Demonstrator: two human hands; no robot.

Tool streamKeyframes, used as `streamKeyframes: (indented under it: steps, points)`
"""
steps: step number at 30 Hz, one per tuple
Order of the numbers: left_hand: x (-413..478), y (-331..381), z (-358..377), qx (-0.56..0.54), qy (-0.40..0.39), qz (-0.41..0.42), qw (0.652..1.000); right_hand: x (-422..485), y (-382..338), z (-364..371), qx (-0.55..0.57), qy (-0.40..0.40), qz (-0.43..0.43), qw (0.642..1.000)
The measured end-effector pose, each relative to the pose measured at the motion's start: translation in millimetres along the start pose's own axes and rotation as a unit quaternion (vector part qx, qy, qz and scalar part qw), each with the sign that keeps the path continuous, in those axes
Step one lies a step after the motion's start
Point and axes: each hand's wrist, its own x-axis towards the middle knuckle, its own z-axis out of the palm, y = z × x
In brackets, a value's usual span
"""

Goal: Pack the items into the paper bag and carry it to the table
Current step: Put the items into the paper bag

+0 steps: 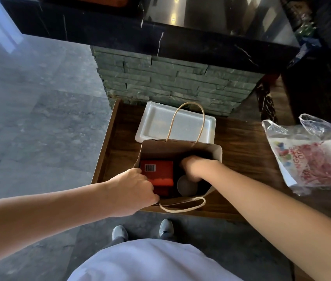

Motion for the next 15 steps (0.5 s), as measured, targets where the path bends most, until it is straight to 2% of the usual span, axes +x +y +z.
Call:
streamKeyframes:
  steps: [4,8,11,15]
  points:
    - [0.2,-2.0,1.4,-0.003,-0.002,-0.002,1.000,-10.9,4.2,-28.0,0.042,0.033,-0.016,0.998]
    - [1.7,-3.0,1.6,-0.004,-0.003,-0.009,1.000,-4.5,-17.5,-31.9,0.092,0.065,-0.079,0.991]
    - [0.8,-3.4,2.4,-0.003,-0.002,-0.017,1.000,17.6,-46.4,-11.9,0.049,0.044,-0.104,0.992]
    - [-1.3,-4.7,0.5,-0.010,0.011,-0.033,0.999,49.7,-63.9,16.2,-0.005,0.032,-0.077,0.996]
